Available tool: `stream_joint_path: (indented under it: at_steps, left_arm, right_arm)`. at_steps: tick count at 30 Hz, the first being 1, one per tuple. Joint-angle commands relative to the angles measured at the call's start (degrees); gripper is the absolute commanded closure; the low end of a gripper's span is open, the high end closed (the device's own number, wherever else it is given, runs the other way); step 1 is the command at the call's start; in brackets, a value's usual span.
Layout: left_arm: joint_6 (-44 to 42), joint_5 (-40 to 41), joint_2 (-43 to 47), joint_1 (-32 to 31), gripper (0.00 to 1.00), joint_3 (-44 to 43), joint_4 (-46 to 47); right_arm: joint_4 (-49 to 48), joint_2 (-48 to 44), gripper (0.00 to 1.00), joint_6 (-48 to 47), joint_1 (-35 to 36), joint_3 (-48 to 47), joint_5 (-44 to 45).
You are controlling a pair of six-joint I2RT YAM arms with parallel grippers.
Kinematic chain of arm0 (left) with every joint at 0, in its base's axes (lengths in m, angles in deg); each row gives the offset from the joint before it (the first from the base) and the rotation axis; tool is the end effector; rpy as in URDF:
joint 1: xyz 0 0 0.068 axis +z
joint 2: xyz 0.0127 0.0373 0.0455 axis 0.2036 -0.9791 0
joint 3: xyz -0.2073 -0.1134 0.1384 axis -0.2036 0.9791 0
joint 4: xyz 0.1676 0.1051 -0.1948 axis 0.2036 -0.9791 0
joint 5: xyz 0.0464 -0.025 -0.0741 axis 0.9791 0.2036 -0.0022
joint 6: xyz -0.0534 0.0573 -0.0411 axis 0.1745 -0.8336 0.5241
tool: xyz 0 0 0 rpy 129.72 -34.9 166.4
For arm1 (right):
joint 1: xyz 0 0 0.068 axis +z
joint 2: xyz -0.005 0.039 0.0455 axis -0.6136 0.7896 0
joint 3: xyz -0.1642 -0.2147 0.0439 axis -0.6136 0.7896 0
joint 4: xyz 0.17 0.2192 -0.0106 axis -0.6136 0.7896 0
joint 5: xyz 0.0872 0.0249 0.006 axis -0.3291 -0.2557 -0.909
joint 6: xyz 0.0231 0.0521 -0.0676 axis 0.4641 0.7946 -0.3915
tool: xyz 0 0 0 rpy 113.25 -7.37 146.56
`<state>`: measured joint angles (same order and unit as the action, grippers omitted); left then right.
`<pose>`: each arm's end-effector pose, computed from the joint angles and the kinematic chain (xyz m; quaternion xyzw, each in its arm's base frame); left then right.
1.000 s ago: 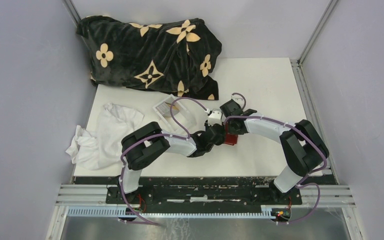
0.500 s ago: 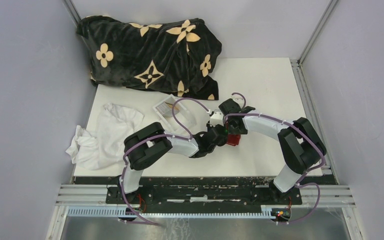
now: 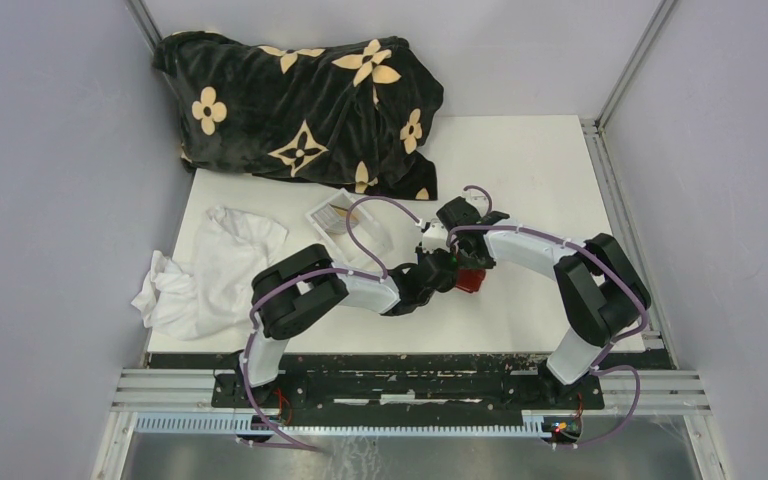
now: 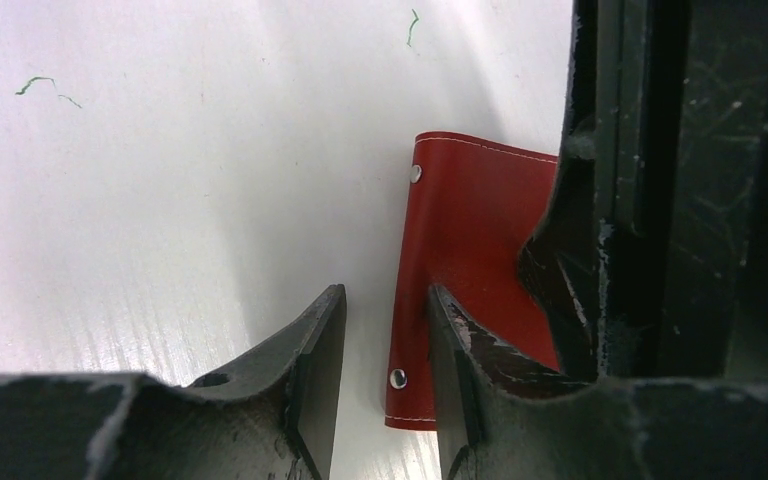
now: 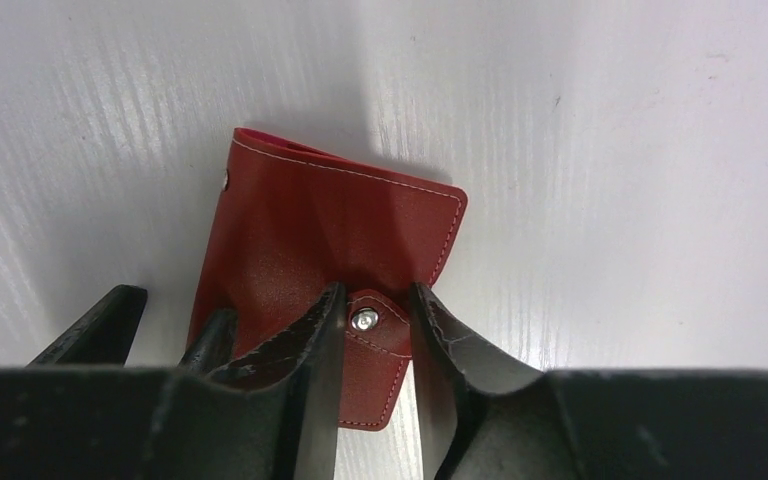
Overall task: Put the credit cards into the card holder
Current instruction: Open the card holder at the center of the board.
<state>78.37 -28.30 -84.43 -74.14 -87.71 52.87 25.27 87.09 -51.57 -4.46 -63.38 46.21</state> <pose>0.2434 -0.3804 0.0887 0.0736 0.8581 -0.1948 0.4693 0.2972 0.1544 0.1204 0.0669 0.9623 -0.1020 0.2431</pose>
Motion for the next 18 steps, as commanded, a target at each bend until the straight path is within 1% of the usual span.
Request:
stream_joint_path:
  at_steps: [1, 2, 4, 6, 12, 14, 18]
  left_arm:
    - [2.1, -0.9, -4.5, -0.1, 0.58, 2.3, -11.1]
    - [2.2, -1.0, -4.6, -0.1, 0.59, 2.3, -11.1]
    - [2.4, -1.2, -4.7, -0.2, 0.59, 2.3, -11.1]
    - [2.6, -1.2, -4.8, -0.2, 0.6, 2.3, -11.1]
    - [2.8, -1.1, -4.8, -0.4, 0.6, 2.6, -11.1]
    - [2.9, -1.1, -4.9, -0.4, 0.6, 2.7, -11.1]
    - [3.2, -1.2, -5.5, -0.4, 0.62, 2.7, -11.1]
  right_arm:
    - [7.3, 1.1, 0.69, -0.5, -0.1, 1.5, 4.6]
    - [7.3, 1.0, 0.72, -0.3, 0.0, 1.7, 4.6]
    - [7.5, 1.1, 0.73, 0.2, 0.5, 2.0, 4.8]
    - [7.7, 1.4, 0.77, 0.5, 0.8, 2.2, 5.1]
    - [6.8, 1.8, 0.87, 1.8, 1.0, 3.4, 2.6]
    - [6.2, 0.9, 0.9, 2.1, 1.1, 4.2, 1.8]
    - [4.0, -3.8, 0.94, 3.0, 0.9, 6.8, -0.6]
